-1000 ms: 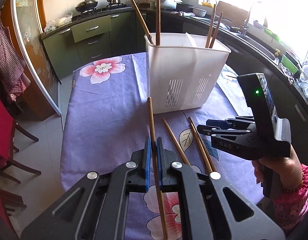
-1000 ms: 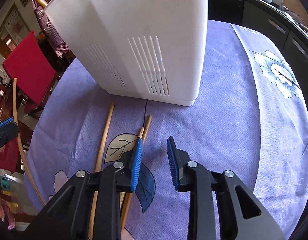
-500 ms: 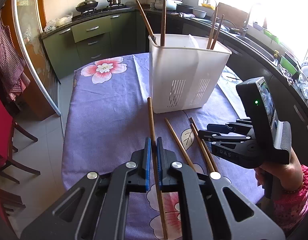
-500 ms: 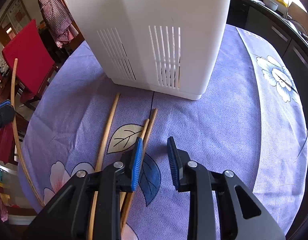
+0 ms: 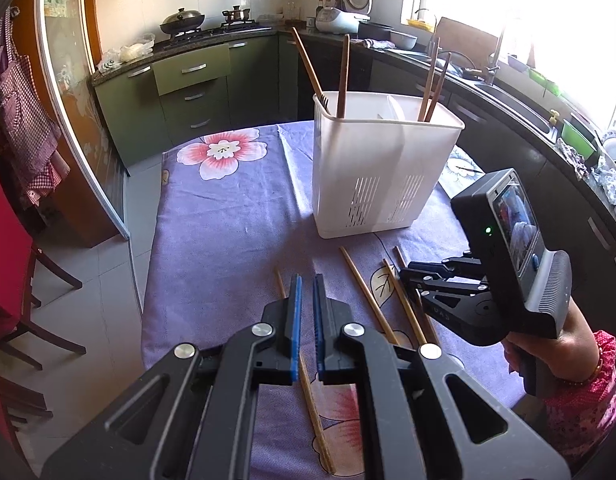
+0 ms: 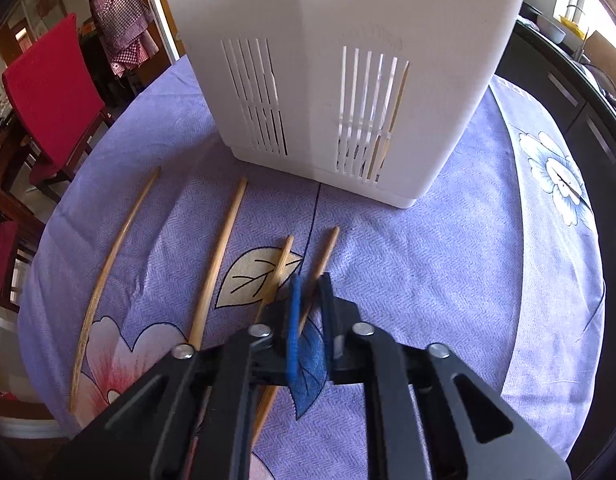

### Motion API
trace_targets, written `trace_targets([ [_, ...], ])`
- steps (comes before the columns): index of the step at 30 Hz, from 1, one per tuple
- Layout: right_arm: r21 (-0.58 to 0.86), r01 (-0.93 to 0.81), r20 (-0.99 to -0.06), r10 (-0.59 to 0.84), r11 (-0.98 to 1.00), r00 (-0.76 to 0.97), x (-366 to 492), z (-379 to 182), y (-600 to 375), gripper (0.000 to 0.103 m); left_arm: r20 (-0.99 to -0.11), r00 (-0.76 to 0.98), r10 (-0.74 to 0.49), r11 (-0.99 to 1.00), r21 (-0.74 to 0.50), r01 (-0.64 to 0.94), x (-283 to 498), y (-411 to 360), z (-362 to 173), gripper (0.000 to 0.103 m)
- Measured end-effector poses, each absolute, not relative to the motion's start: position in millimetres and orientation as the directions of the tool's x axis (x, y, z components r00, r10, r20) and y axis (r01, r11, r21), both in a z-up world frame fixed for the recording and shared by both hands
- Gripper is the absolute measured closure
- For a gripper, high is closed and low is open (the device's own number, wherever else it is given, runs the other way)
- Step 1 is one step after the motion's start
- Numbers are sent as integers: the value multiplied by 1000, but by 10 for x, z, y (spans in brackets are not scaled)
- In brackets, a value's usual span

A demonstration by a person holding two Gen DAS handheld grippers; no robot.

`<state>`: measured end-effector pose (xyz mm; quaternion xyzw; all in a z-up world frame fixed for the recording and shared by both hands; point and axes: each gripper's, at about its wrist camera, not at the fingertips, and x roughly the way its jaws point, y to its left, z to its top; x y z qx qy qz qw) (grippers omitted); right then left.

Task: Organize utensils
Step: 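Close the left tool on its chopstick while the right tool grasps another chopstick, then lift both chopsticks upright and lower them into the white caddy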

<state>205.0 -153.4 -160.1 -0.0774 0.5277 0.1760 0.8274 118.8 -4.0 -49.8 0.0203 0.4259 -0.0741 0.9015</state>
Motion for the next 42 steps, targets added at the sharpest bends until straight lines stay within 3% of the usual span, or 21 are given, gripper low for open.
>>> trace_targets([
  [10,172,-334,-847,312,927,430,1943,-1357,-1868,97,-905,417,-82,994,-45,99,1672,16,-1153,96],
  [18,228,-329,-757,379,916,532,1642,-815,-2246,97,-941,335,-53,998,-35,59,1936,66,-1453,95],
  [22,239,-330,-734,392,913,555,1551,-654,-2356,97,-946,320,-47,998,-30,60,2003,35,-1519,90],
  [26,248,-326,-725,398,912,563,1482,-609,-2433,97,-946,324,-25,998,-3,70,2029,-29,-1520,85],
  [28,253,-326,-721,402,911,565,1462,-597,-2453,97,-947,321,-20,996,7,83,2038,-65,-1514,96],
  [33,268,-329,-701,418,905,578,1399,-533,-2520,97,-944,329,-27,996,1,85,2022,-72,-1455,98],
  [42,283,-343,-647,442,896,621,1196,-284,-2662,97,-854,514,-84,991,-20,129,1565,-21,-700,98],
])
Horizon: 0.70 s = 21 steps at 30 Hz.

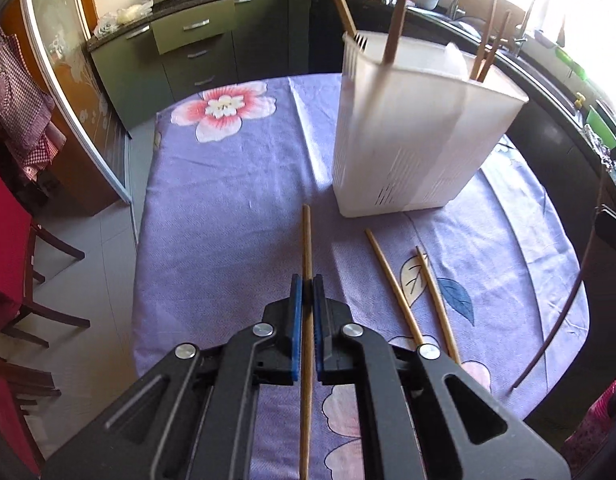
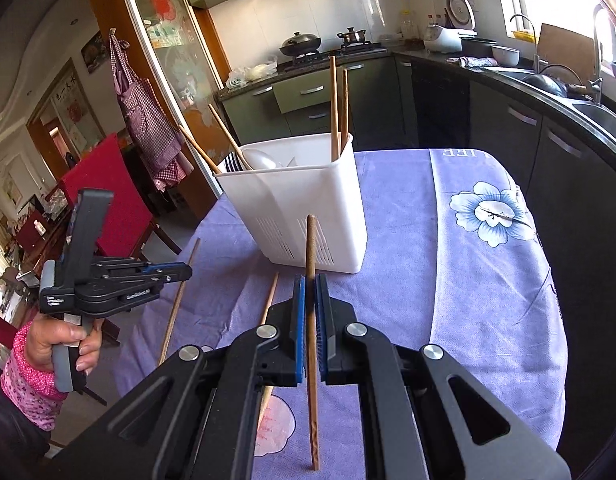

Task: Organize utensils
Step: 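Lift both chopsticks upright and lower them into the white caddy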

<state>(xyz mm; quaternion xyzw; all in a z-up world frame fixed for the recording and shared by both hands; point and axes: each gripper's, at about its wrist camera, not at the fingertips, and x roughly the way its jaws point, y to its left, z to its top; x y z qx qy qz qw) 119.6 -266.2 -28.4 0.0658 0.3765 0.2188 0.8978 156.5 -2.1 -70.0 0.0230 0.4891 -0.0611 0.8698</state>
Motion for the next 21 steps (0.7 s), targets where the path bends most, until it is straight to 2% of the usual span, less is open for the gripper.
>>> trace_targets([
  [7,271,-355,-621,445,894,645,996,-115,-2695,97,-777,620,-105,988,-9,156,1153,-5,-227,98],
  [21,225,-387,-575,443,894,688,923,256,-2601,97,-728,672,-136,983,-14,184,1015,-15,45,98],
])
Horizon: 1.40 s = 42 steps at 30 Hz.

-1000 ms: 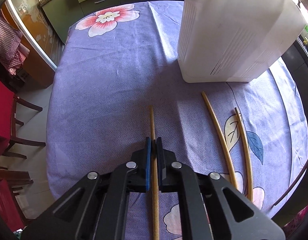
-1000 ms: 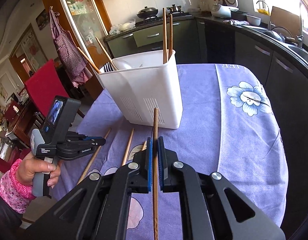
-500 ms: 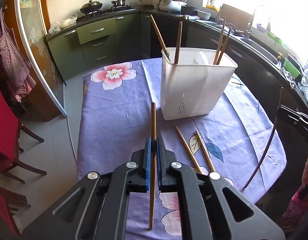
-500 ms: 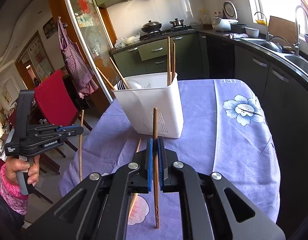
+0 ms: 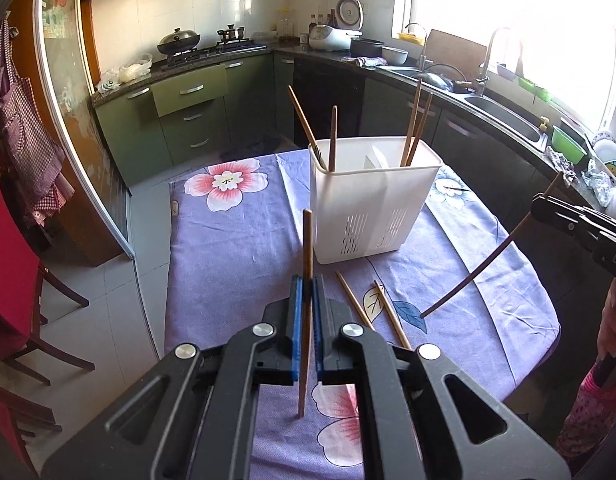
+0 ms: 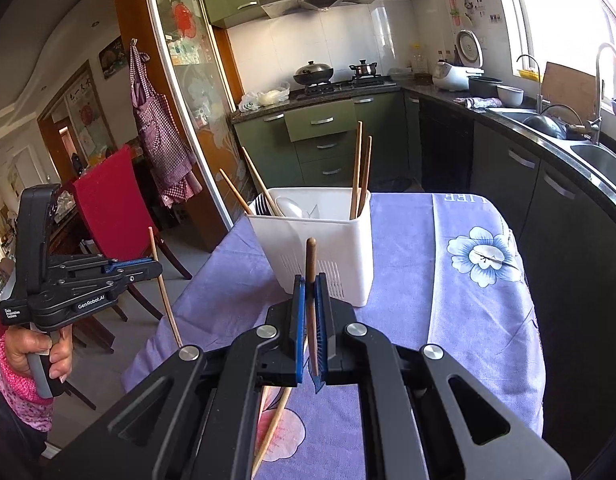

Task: Organize utensils
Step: 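Lift both chopsticks upright and lower them into the white caddy, then open both tools and move them back toward the remaining chopsticks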

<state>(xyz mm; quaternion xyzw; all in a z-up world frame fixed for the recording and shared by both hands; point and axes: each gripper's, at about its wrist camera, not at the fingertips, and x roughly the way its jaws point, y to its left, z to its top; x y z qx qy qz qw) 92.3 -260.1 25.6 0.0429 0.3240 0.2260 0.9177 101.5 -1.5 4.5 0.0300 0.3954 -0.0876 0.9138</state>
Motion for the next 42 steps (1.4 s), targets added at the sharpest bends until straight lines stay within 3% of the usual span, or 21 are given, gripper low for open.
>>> trace_targets([
  [19,159,-453,-504,467,877,727,1262,1149,-2437,97,-662,701,-264,950,-53,308,1270,-417,1011,98],
  [32,125,-416,-414,428,901,803,1879,1980,-2366,97,-504,837,-211,968,12,251,1607,-572,1712,98],
  [42,167,-386,-528,413,907,742,2647,1396,-2255,97,-633,746,-207,969,-31,243,2123,-589,1146,98],
])
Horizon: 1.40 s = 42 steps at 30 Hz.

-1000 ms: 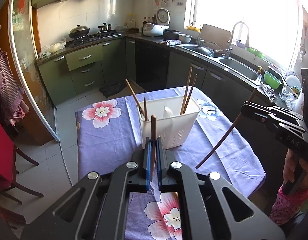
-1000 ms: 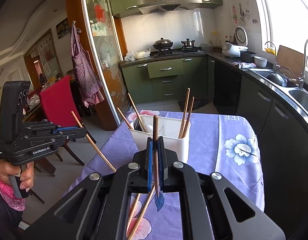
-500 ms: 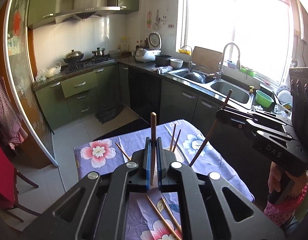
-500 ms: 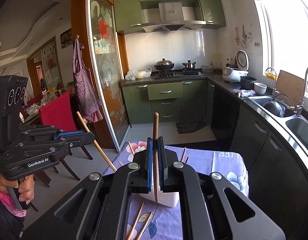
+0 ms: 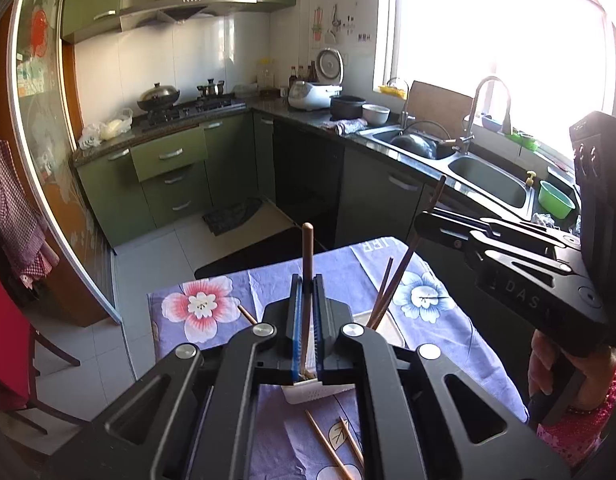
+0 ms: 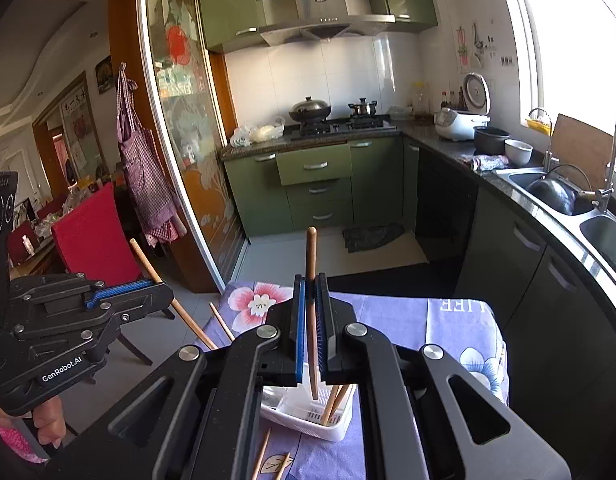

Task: Organize utensils
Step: 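Open both tools and move them back toward the remaining chopsticks, then grasp a wooden chopstick with the left tool while the right grasps the last one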

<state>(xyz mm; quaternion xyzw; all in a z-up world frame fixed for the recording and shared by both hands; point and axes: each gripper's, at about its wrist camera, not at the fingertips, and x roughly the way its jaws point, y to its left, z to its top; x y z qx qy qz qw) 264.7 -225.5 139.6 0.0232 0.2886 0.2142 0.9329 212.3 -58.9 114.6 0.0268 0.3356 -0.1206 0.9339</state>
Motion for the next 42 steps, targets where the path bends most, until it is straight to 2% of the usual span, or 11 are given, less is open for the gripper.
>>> trace_targets([
  [4,183,-398,-578,425,899,696,2767,1044,-2199,97,-691,690,-214,968,-53,247,2223,-585,904,98],
  [7,193,-412,-581,442,891,683,2740,941,-2197,96,-701,683,-206,969,-49,241,2227,-578,851,88],
  [9,190,-419,-572,447,888,688,2653,962,-2199,96,-698,688,-201,970,-45,238,2193,-571,868,84],
  [12,191,-431,-543,461,882,702,2428,1052,-2254,96,-684,701,-200,971,-41,237,2079,-557,939,83],
  [16,191,-446,-495,478,874,726,1985,1108,-2425,89,-667,718,-202,969,-27,247,1822,-570,979,80],
  [18,194,-448,-486,482,873,729,1756,1048,-2541,89,-677,707,-203,968,-31,248,1692,-563,905,78],
  [25,203,-356,-534,408,912,741,1093,344,-2904,86,-752,641,-153,979,-28,200,1403,-526,123,78],
  [31,288,-268,-599,391,919,698,873,-324,-3170,86,-827,554,-94,993,-37,113,1502,-580,-663,78],
  [36,338,-222,-622,394,914,676,802,-613,-3332,86,-866,499,-28,999,-4,50,1692,-649,-1057,78],
  [39,352,-212,-629,398,911,668,838,-682,-3360,78,-884,468,-8,1000,6,28,1783,-691,-1216,78],
  [42,367,-213,-628,410,906,662,849,-730,-3380,77,-896,443,13,1000,20,11,1849,-737,-1338,78],
])
